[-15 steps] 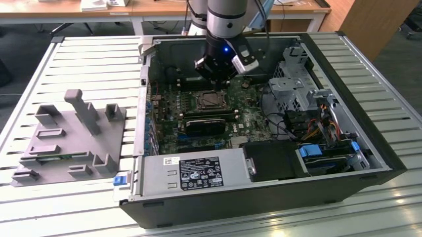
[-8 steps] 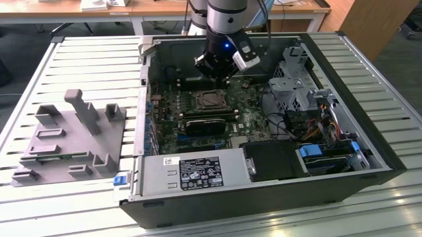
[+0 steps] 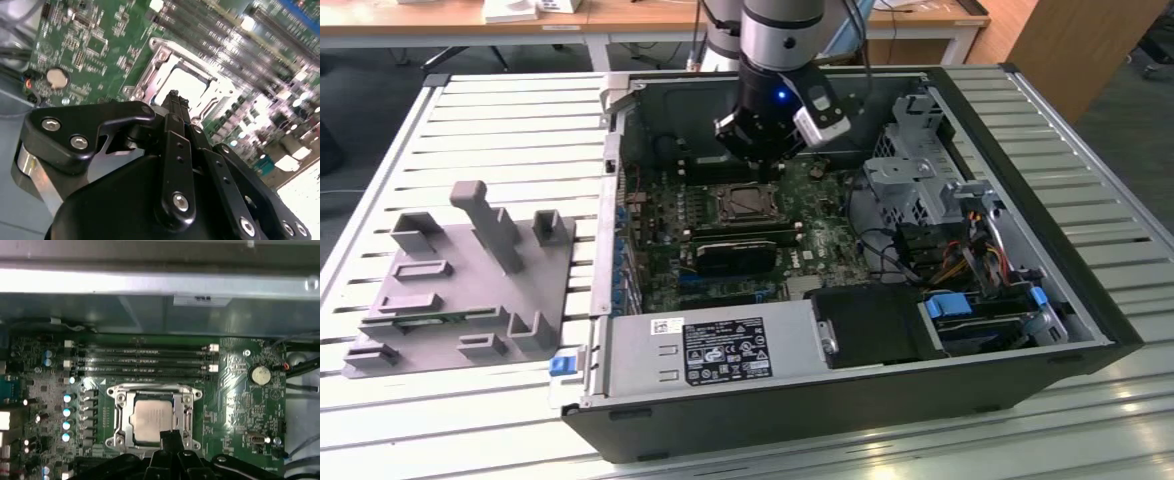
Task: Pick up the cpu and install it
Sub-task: 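Install the second cpu locking lever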
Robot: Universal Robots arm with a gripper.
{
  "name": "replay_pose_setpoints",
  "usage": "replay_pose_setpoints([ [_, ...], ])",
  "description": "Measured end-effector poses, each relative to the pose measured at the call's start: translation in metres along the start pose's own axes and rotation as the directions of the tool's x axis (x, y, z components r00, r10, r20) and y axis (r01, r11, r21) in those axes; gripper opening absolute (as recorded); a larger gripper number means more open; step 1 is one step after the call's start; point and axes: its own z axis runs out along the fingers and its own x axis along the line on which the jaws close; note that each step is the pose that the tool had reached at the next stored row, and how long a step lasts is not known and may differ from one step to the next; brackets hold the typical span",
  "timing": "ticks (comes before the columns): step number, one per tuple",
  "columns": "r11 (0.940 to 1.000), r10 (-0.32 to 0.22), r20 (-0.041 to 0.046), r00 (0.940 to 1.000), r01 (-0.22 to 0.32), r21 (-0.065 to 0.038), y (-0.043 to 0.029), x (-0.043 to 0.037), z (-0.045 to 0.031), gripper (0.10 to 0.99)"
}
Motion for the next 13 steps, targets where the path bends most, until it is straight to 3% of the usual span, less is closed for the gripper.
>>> replay_pose_setpoints([
  [3, 1.0, 0.0, 0.0, 1.0, 0.0, 0.0, -0.0113, 0.0, -0.0001, 0.106],
  [6, 1.0, 0.0, -0.0001, 1.0, 0.0, 0.0, -0.0182, -0.0004, 0.0, 0.106],
  [13, 1.0, 0.0, -0.0023, 1.0, 0.0, 0.0, -0.0232, -0.0004, 0.0094, 0.106],
])
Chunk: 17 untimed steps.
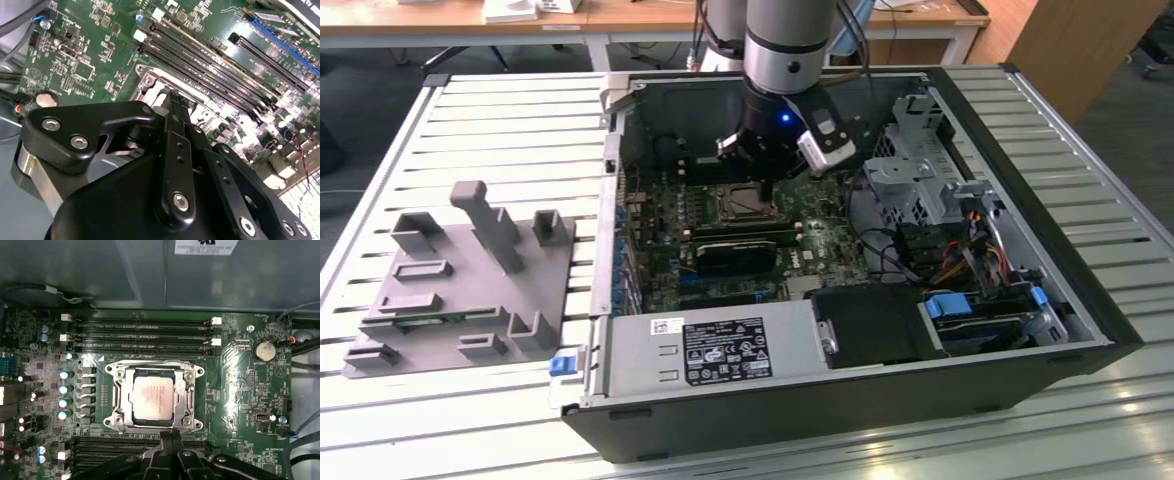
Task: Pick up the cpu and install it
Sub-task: 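Install the second cpu locking lever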
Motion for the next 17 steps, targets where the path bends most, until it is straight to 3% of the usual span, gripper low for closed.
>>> replay_pose_setpoints([
  [11, 1.0, 0.0, -0.0001, 1.0, 0.0, 0.0, -0.012, 0.0128, 0.0008, 0.106],
  [14, 1.0, 0.0, 0.0001, 1.0, 0.0, 0.0, -0.0127, 0.0211, 0.0013, 0.106],
  [17, 1.0, 0.0, -0.0002, 1.0, 0.0, 0.0, -0.0129, 0.0241, 0.003, 0.106],
])
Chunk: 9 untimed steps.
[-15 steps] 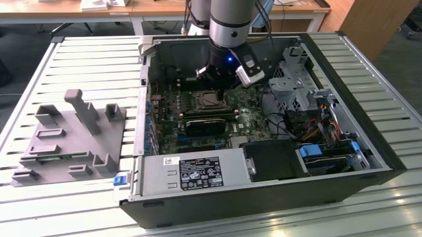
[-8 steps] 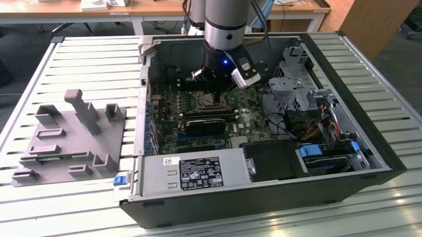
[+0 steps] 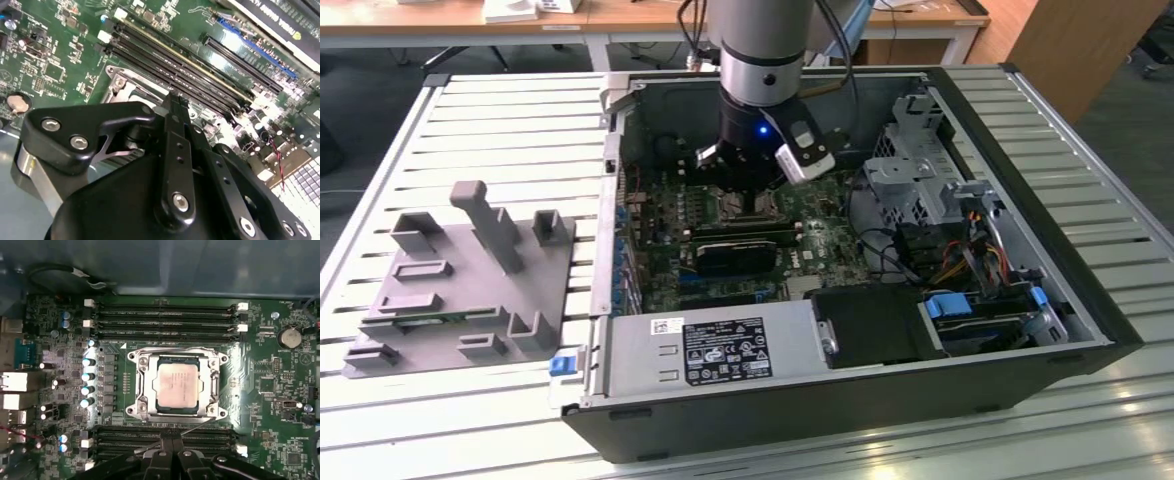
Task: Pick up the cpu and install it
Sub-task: 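Install the second cpu locking lever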
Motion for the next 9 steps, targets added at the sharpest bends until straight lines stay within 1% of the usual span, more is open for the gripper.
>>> replay_pose_setpoints([
  [2, 1.0, 0.0, 0.0002, 1.0, 0.0, -0.002, -0.0001, 0.0, 0.003, 0.106],
  [6, 1.0, 0.0, 0.0, 1.0, 0.0, -0.003, -0.0003, 0.0003, 0.01, 0.106],
  [8, 1.0, 0.0, 0.0, 1.0, 0.0, -0.004, -0.0005, 0.0019, 0.0134, 0.106],
  [9, 1.0, 0.0, 0.0, 1.0, 0.0, -0.006, -0.0008, 0.0029, 0.0141, 0.106],
])
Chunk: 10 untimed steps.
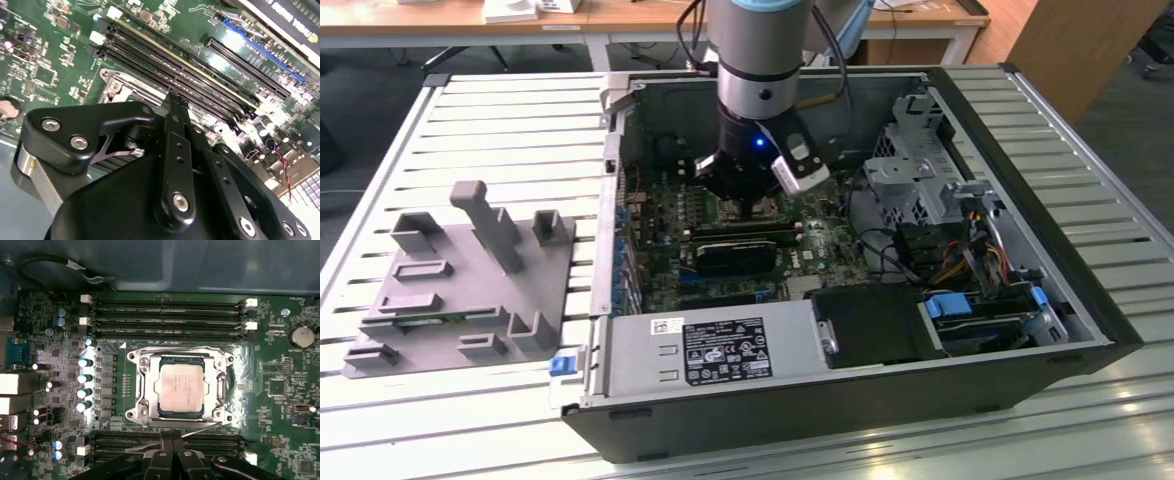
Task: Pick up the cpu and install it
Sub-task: 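Install the second cpu locking lever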
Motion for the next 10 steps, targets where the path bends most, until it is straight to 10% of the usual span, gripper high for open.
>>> replay_pose_setpoints([
  [10, 0.9974, -0.001, 0.0004, 1.0, 0.001, -0.072, -0.01, 0.0076, 0.0011, 0.106],
])
